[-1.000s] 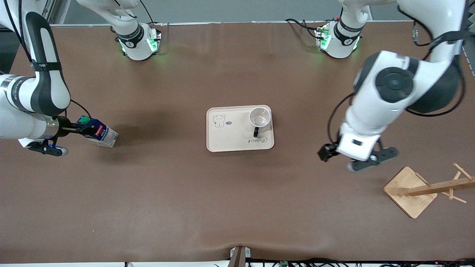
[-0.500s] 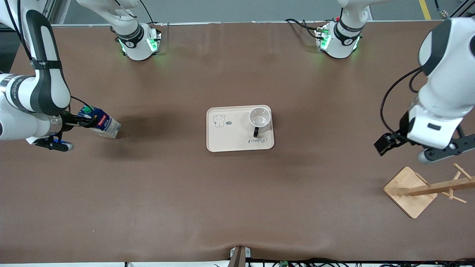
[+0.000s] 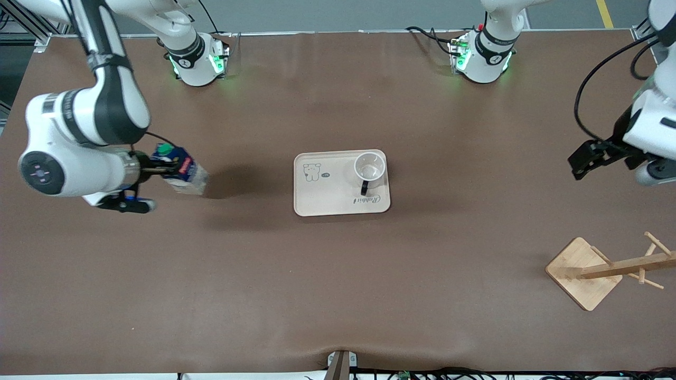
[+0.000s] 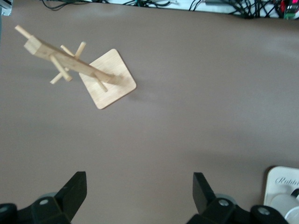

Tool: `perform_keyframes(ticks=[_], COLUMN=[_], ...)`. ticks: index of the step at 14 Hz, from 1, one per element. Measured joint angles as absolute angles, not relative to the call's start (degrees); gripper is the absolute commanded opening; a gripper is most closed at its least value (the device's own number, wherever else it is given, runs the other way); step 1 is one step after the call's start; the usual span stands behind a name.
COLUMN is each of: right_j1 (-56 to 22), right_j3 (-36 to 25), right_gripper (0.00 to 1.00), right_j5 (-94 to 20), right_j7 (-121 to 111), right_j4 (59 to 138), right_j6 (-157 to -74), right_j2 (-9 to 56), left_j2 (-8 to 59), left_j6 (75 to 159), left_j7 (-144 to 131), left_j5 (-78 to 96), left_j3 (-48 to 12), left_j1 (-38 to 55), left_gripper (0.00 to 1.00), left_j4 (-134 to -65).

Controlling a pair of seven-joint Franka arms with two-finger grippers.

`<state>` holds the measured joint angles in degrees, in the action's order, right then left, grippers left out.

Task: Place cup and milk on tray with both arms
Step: 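Lift the milk carton with the right gripper while the left gripper withdraws, then carry the milk carton onto the tray beside the mug with the right gripper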

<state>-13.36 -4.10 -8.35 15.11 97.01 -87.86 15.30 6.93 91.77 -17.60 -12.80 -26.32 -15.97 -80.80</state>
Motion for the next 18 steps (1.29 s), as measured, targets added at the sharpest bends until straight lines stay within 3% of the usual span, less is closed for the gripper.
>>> perform_keyframes(ticks=[4,10,18], right_j1=[-21.33,-32.33,-35.66], right_j3=[-3.85,-3.46,-3.34], right_gripper=[0.0,0.0,0.0], right_j5=[-16.01,-16.81,-21.58], right_j7=[22.51,27.76,34.18], right_j4=[95.7,87.0,83.21], right_j6=[-92.49,-96.87,-101.84], right_j2=[17.01,27.34,32.39], left_j2=[4.33,-0.18,-2.38], left_j6=[86.93,84.3,82.68], left_j7=[-14.86,-3.12,-3.32], left_j5=[-12.44,-6.85,-5.38], left_j3=[-22.26,-8.75,-7.46], left_j1=[-13.85,-6.21,-5.72], left_gripper=[1.0,1.0,1.0], left_j4=[-80.8,-81.25,-82.56])
